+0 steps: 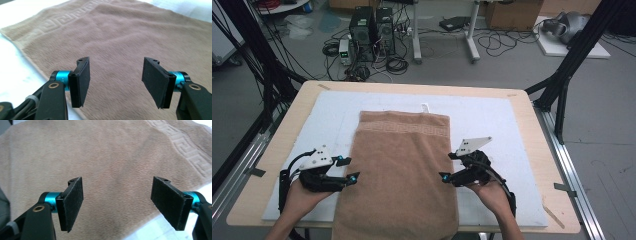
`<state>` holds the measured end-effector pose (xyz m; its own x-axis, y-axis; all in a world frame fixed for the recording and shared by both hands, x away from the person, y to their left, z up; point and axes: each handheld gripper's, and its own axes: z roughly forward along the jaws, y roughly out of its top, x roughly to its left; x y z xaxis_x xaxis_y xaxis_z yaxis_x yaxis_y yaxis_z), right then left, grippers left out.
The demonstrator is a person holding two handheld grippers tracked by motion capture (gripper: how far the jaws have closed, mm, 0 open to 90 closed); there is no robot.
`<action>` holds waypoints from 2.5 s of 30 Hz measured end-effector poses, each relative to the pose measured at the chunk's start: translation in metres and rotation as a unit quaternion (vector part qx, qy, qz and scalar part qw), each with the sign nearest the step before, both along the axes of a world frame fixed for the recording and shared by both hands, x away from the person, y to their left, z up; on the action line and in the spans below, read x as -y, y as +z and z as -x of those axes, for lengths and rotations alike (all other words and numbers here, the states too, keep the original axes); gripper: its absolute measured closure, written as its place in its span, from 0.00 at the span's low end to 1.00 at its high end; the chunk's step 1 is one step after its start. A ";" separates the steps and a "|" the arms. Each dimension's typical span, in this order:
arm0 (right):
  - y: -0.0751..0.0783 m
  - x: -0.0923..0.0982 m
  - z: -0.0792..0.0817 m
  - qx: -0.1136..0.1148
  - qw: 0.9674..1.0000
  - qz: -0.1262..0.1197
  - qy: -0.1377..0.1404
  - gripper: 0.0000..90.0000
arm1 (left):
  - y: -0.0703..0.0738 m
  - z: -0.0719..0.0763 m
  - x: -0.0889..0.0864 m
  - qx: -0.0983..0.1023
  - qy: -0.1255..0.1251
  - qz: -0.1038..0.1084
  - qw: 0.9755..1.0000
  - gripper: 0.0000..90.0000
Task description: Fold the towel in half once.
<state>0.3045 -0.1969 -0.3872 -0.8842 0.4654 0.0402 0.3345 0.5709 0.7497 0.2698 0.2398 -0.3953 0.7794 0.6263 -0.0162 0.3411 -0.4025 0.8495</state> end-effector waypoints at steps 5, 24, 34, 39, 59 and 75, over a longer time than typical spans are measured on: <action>0.009 0.006 -0.018 0.007 1.000 -0.001 -0.022 0.28 | 0.016 -0.018 -0.002 0.013 0.015 -0.003 1.000 0.44; 0.000 0.002 -0.111 -0.003 0.995 0.025 -0.092 0.39 | 0.001 -0.118 -0.002 -0.014 0.080 -0.014 0.997 0.49; -0.032 -0.003 -0.120 -0.006 0.992 0.055 -0.116 0.48 | -0.036 -0.135 0.006 -0.041 0.119 -0.073 0.989 0.51; -0.045 -0.002 -0.125 -0.029 0.989 0.075 -0.126 0.54 | -0.044 -0.138 0.008 -0.062 0.113 -0.085 0.988 0.61; -0.024 0.001 -0.113 -0.042 0.996 0.023 -0.075 0.92 | -0.019 -0.122 -0.005 -0.050 0.090 -0.031 0.994 0.91; 0.023 0.013 -0.007 0.032 0.999 0.015 -0.001 0.92 | 0.001 -0.032 -0.019 0.012 0.031 -0.017 0.999 0.91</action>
